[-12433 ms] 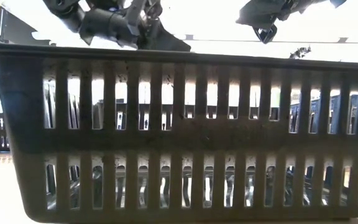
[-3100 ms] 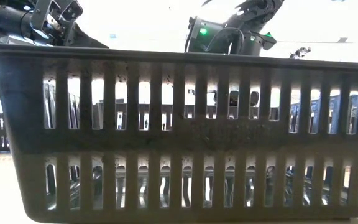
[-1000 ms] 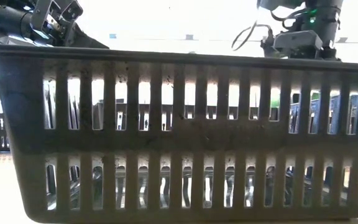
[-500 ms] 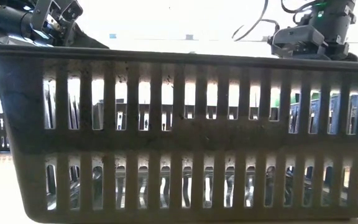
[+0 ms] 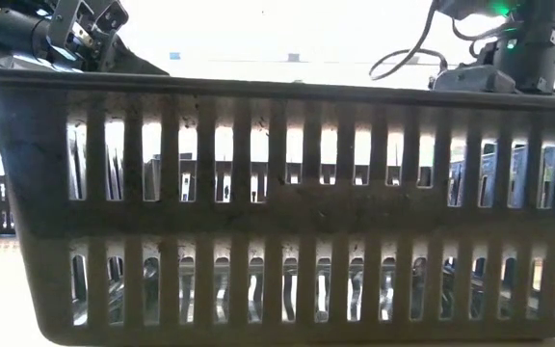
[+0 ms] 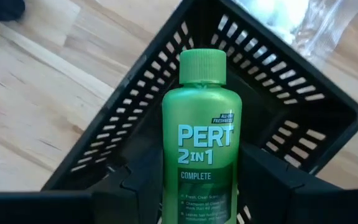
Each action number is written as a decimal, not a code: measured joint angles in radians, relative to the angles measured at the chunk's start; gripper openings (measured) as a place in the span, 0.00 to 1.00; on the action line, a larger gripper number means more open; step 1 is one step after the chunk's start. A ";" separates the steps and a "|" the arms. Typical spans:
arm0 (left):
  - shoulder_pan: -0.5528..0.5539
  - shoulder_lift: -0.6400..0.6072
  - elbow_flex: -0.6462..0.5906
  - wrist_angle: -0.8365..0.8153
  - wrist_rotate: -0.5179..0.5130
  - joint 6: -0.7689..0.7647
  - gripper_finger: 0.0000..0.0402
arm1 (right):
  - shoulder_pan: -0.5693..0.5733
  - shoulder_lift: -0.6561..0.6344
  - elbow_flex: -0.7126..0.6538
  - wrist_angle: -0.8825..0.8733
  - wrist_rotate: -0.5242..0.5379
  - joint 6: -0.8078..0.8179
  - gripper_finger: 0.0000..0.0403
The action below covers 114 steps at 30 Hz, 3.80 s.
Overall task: Pick & Place Travel size toiletries
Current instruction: Put the green bottle into the middle right black bin, then adjust the middle right black bin on the table, then put the blue bottle into the middle left black bin
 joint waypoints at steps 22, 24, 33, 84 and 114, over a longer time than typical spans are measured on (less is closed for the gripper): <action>0.000 0.000 0.000 0.000 0.000 0.000 0.00 | 0.000 0.000 -0.001 0.018 -0.020 -0.064 0.43; 0.000 0.000 0.000 0.000 0.000 0.000 0.00 | 0.000 0.000 -0.001 0.018 -0.020 -0.065 0.43; 0.000 0.000 0.000 0.000 0.000 0.000 0.00 | -0.001 0.000 -0.001 0.018 -0.017 -0.090 0.51; 0.000 0.000 0.000 0.002 0.000 -0.004 0.00 | -0.010 -0.139 -0.144 -0.250 0.113 0.019 0.01; 0.000 0.000 0.000 0.001 0.000 -0.003 0.00 | -0.010 -0.190 -0.131 -0.254 0.166 0.047 0.01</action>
